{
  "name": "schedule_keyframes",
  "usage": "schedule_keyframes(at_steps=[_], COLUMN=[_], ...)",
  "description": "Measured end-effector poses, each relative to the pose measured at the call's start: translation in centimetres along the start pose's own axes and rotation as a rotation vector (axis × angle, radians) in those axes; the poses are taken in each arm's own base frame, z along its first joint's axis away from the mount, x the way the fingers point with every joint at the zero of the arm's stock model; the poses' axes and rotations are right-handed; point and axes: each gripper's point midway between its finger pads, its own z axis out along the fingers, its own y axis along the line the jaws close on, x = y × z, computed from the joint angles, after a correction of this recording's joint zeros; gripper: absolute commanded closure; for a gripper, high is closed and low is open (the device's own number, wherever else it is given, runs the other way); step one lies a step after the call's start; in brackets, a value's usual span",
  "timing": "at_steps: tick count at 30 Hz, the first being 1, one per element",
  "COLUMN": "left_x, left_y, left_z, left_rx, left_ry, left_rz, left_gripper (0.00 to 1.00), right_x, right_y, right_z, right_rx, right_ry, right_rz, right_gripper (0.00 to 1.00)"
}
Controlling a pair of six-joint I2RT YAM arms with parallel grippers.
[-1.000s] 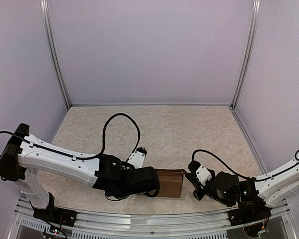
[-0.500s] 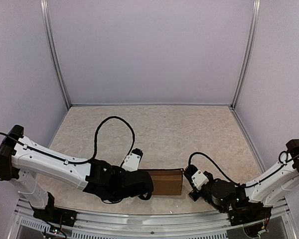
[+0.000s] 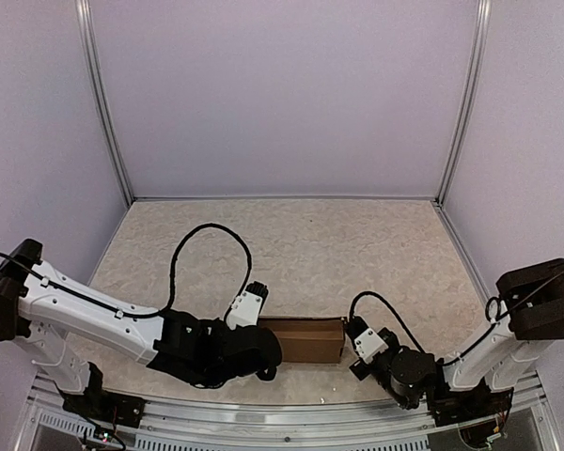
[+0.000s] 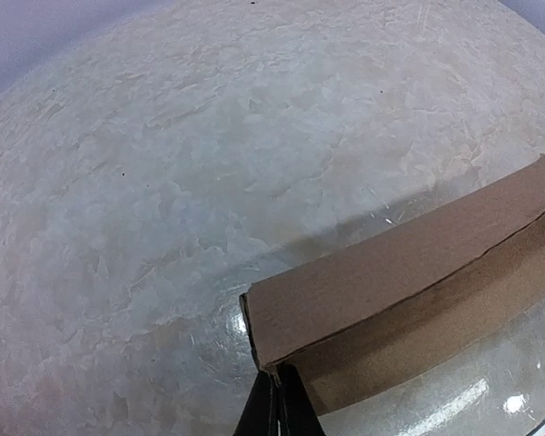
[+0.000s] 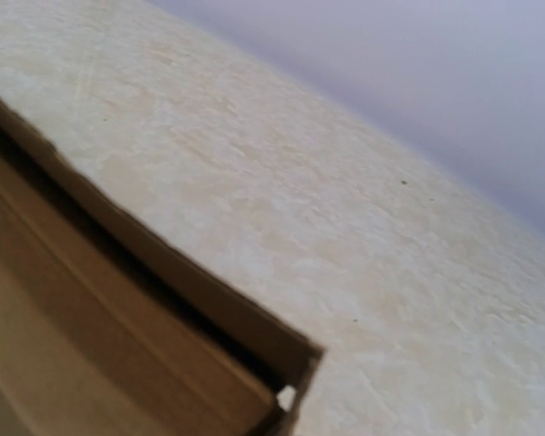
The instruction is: Fold the paper box
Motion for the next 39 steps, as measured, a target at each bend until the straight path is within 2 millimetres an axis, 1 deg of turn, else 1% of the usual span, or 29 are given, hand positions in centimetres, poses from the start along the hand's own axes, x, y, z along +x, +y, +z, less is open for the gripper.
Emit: schedule_keyframes(at_steps=[4,11,20,23,29,34,39], left_x=[-0.1,0.5,0.6,0.6,0.6,0.6,0.5], left_y=[-0.5,-1.7,-2.4,-2.5,-2.6,-2.5,-2.9], left_z=[0.0,0.0,0.1,0.1,0.1,0.2,0.5], left_rx=[0.016,0.025,0.016,0.019,0.021,0.004,-0.03], left_ry=[-0.014,-0.004,-0.005,-0.007,-0.008,-0.006,0.004], left_rz=[0.011,0.056,0.068,0.058,0.048,0.054,0.075], left_gripper=[1.0,1.0,0.87,0.86,0.9,1.0,1.0], right_x=[0.3,0.2,0.3,0.1,0.1,-0.8,-1.4], right_y=[-0.3,-0.9,-1.2,-1.2,-1.2,-1.6,-2.3], right_z=[0.1,0.0,0.0,0.1,-0.1,-0.2,-0.8], right_rx=[0.033,0.069,0.08,0.079,0.07,0.064,0.061], right_ry=[-0.002,0.003,0.033,0.037,0.051,0.066,0.081], right_rz=[-0.013,-0.001,-0.011,-0.006,-0.002,0.028,0.078], right_gripper=[1.0,1.0,1.0,1.0,1.0,1.0,1.0])
